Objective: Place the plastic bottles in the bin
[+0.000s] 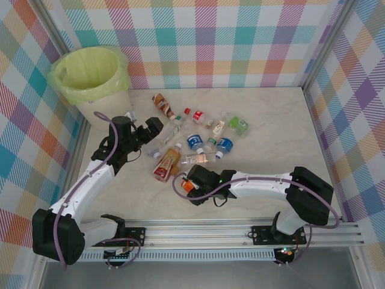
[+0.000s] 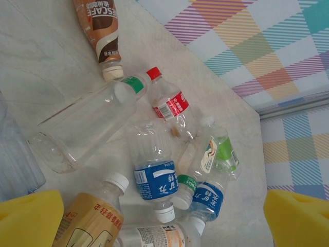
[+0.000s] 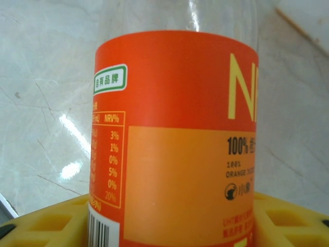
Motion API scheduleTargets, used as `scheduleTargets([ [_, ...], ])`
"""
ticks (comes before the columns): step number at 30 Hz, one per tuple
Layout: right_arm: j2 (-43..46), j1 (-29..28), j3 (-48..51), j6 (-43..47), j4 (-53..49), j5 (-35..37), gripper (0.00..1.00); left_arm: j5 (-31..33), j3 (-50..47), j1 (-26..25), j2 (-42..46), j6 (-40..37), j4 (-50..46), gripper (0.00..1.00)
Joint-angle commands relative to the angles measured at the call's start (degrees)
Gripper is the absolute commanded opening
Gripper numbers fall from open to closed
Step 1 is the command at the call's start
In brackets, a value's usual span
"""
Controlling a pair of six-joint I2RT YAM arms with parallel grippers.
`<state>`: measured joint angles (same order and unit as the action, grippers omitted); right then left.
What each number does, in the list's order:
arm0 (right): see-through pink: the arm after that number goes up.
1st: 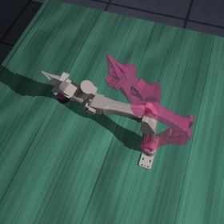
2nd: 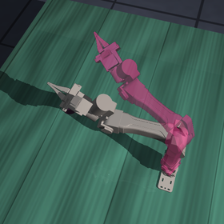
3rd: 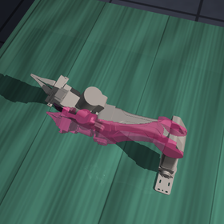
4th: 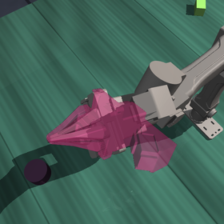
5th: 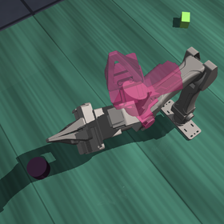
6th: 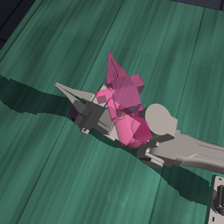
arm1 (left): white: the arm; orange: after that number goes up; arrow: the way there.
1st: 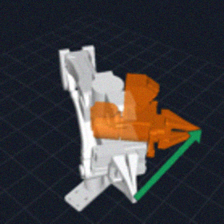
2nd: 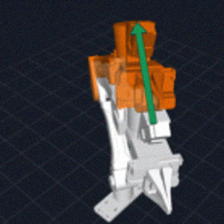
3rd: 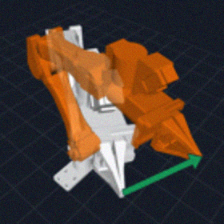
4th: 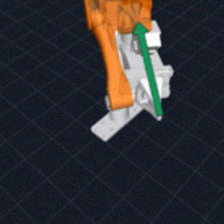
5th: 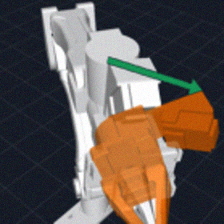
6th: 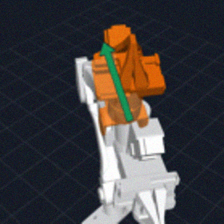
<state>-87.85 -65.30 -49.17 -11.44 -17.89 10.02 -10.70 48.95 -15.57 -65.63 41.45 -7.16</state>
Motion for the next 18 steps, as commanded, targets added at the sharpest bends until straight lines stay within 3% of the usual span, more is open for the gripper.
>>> scheduleTargets([
  [1, 3.08, -0.24, 0.64, 2.32, 2.8, 1.57, 0.49, -2.23, 0.53, -0.08, -0.58, -1.25, 1.66, 1.0],
  [10, 11.2, 2.8, 4.28, -1.72, 12.71, 4.57, 0.48, -7.72, 1.44, -0.07, -2.54, -1.56, 3.24, 1.0],
  [18, 12.88, 6.58, 7.24, -9.09, 21.53, 5.89, 0.47, -15.87, -0.3, -0.8, -3.82, -0.78, 8.92, 1.0],
])
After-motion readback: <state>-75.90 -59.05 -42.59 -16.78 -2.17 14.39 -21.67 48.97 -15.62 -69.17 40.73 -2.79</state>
